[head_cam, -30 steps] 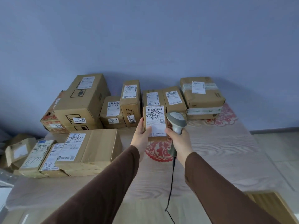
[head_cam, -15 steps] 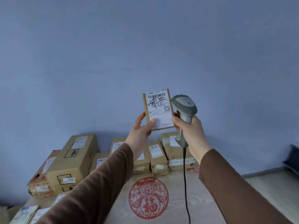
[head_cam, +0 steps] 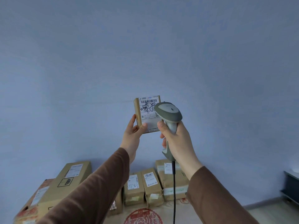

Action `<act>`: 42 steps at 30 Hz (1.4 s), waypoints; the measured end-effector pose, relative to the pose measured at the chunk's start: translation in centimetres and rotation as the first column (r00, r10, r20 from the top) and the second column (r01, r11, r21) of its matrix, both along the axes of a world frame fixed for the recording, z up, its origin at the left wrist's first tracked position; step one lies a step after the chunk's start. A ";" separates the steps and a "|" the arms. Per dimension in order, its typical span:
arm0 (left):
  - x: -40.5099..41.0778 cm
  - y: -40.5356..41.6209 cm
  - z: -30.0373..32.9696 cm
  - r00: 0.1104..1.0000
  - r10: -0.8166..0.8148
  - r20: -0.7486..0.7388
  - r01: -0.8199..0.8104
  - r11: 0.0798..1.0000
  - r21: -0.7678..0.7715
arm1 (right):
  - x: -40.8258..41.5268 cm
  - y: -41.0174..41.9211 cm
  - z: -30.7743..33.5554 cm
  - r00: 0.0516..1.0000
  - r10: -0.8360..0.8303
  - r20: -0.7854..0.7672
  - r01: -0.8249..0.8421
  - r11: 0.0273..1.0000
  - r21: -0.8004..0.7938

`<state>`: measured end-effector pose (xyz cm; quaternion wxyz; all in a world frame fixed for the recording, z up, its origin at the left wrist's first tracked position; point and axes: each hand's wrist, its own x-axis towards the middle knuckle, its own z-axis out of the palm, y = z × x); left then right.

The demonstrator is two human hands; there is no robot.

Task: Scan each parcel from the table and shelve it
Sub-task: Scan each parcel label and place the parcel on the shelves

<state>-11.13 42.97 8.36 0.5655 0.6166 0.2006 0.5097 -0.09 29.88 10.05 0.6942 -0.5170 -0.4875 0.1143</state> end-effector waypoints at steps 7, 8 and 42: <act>-0.3 -0.6 0.3 0.999 0.034 0.001 -0.034 0.999 0.021 | -1.1 -1.0 1.2 0.998 -0.042 0.054 0.042 0.999 -0.001; -0.4 -0.7 0.3 0.999 0.037 0.000 -0.037 0.999 0.023 | -1.2 -1.2 1.3 0.997 -0.047 0.054 0.047 0.999 -0.001; -9.7 -3.1 4.4 0.981 0.182 0.072 -0.179 0.983 -0.040 | -4.6 2.7 2.7 0.939 0.192 -0.287 -0.169 0.980 0.104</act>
